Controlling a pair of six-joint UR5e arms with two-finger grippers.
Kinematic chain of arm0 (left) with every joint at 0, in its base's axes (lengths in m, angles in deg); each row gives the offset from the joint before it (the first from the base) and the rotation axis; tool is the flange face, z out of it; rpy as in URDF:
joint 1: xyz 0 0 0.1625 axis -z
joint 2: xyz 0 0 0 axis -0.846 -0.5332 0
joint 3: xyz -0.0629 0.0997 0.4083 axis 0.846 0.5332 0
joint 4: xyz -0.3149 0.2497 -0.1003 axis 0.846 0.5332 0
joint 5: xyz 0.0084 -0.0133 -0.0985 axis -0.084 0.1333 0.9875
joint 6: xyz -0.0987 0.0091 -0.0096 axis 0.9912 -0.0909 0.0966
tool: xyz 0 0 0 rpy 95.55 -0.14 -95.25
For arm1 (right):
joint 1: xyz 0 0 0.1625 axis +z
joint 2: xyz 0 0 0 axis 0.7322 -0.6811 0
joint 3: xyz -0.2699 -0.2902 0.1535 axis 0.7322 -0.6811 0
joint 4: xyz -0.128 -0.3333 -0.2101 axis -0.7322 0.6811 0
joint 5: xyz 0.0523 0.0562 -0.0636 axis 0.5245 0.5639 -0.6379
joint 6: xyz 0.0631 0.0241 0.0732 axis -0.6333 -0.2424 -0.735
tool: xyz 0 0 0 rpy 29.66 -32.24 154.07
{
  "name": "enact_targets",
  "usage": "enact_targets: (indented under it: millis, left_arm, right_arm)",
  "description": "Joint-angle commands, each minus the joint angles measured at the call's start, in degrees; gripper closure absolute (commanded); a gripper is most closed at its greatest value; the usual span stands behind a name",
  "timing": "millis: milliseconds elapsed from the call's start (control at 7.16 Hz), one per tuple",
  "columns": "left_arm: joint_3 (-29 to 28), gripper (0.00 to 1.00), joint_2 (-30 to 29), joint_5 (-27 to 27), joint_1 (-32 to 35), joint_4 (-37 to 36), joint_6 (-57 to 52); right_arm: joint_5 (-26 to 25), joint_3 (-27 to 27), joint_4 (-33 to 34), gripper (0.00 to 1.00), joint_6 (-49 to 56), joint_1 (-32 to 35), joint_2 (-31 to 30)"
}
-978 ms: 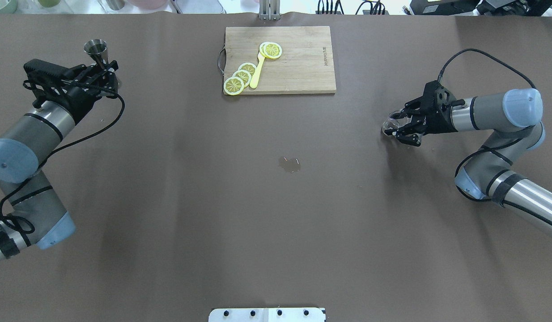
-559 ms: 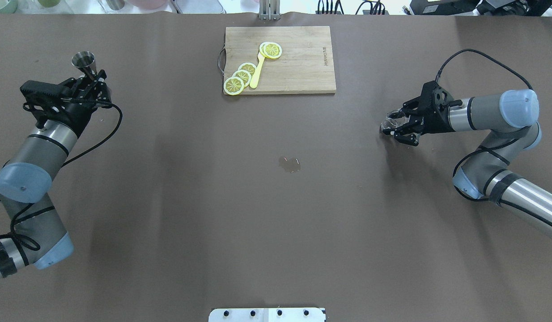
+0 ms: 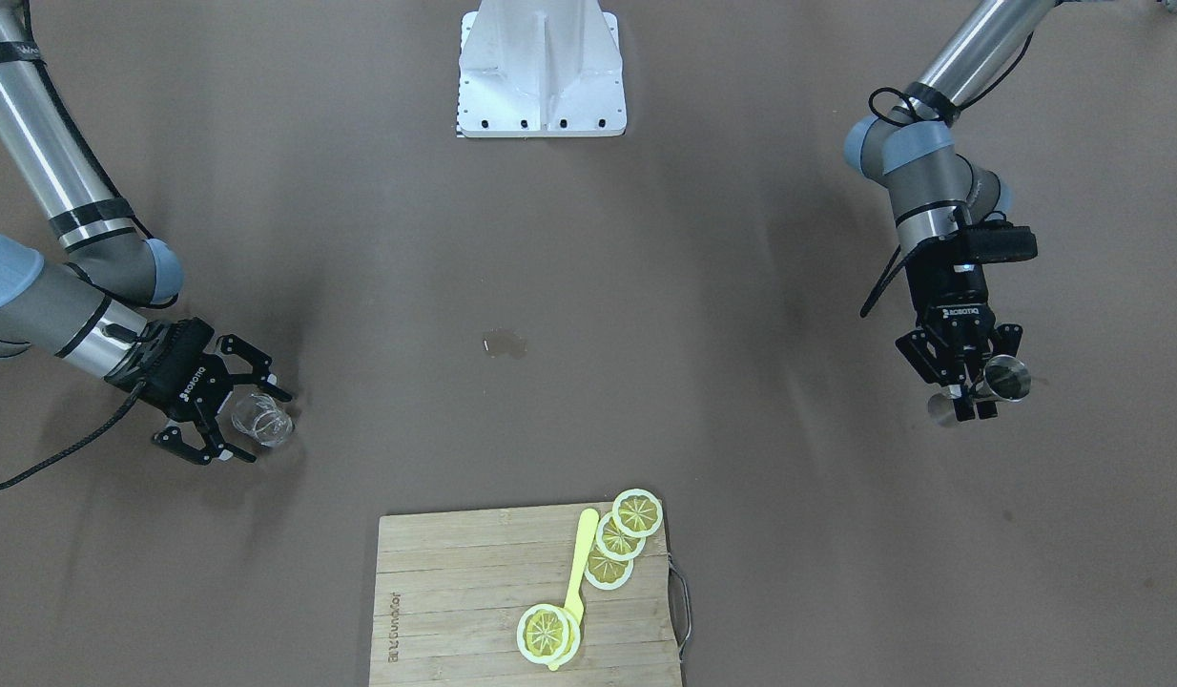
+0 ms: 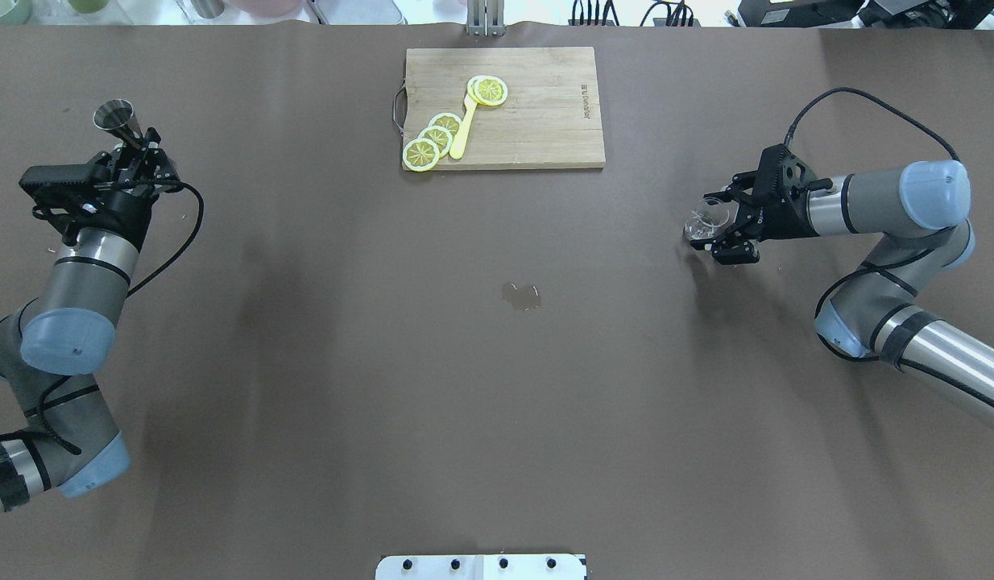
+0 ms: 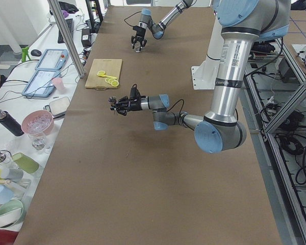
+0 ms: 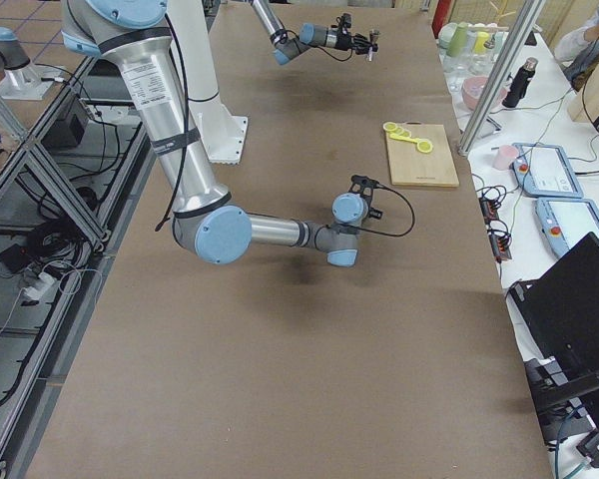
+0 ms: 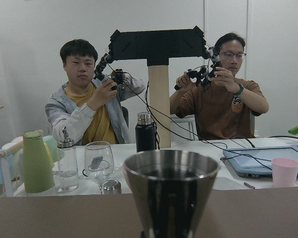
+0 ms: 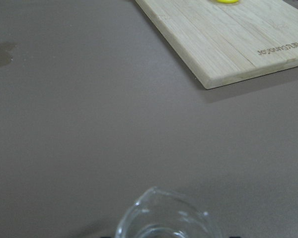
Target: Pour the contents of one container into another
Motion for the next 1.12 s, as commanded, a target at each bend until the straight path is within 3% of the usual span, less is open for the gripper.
enact_targets:
  millis: [0,419,838,978]
  left_arm:
    - [-0.6,1.0,-0.1,-4.9,-1.7,-6.3,8.2]
    - [-0.9,1.0,-0.1,-7.2,-2.1,-11.2,8.6]
    - [-1.0,1.0,-0.2,-13.1,-3.7,-23.7,24.1]
    - [-1.1,1.0,-0.1,-13.1,-3.8,-23.8,24.3]
  right_arm:
    - [0.2,0.1,0.0,0.0,-0.1,0.7,0.0]
    - [4.4,0.5,0.1,0.0,-2.6,4.1,1.3]
    - [6.7,0.6,0.0,0.0,-6.4,5.2,2.8]
    - [8.1,0.6,0.2,0.0,-6.9,6.4,3.2]
